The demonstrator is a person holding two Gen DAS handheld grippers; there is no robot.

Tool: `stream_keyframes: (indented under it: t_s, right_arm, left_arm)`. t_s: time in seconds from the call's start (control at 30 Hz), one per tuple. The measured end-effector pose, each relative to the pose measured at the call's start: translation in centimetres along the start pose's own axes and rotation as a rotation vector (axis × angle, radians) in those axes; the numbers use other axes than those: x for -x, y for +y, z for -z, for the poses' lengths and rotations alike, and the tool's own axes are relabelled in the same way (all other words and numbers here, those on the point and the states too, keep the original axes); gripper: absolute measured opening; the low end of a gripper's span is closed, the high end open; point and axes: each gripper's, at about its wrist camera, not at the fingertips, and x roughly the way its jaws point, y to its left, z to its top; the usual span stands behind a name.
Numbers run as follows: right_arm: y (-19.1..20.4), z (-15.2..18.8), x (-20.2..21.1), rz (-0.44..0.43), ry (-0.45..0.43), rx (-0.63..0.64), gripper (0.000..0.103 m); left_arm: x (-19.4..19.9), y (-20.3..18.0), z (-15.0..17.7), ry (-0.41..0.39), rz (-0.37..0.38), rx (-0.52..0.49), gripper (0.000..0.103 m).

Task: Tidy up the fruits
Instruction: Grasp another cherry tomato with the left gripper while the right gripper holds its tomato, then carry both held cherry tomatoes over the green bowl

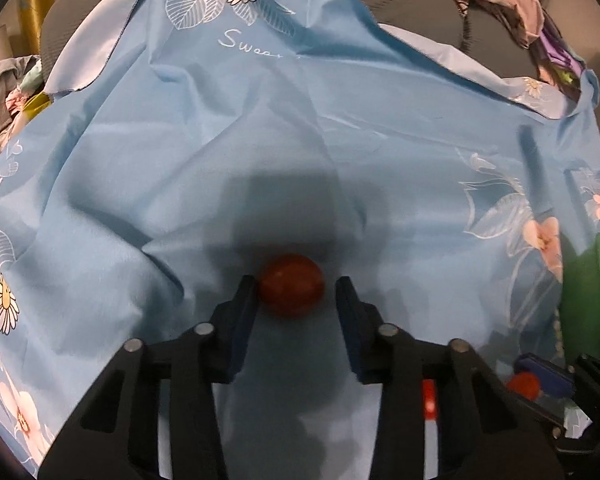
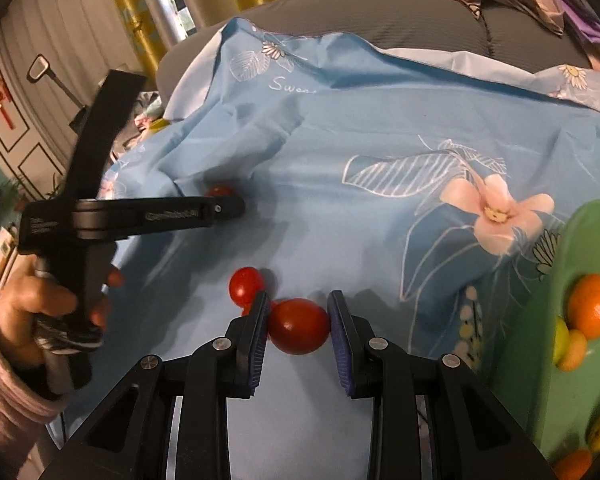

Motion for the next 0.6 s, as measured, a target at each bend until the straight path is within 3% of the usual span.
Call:
stream_keyframes:
  t_s: [0.27,0.6]
  right_arm:
    - [0.0,0.2,0.2,-0.001,-0.007,-0.006,0.032]
    - [0.5,1.3,2.2,0.016,-0.008,-0.015,0.032]
  left_arm:
    - [0.9,0.4,0.5,-0.005,0.023,-0.002,0.031]
    - [7.4,-1.6,5.5,-0.022,0.066,-0.088,0.031]
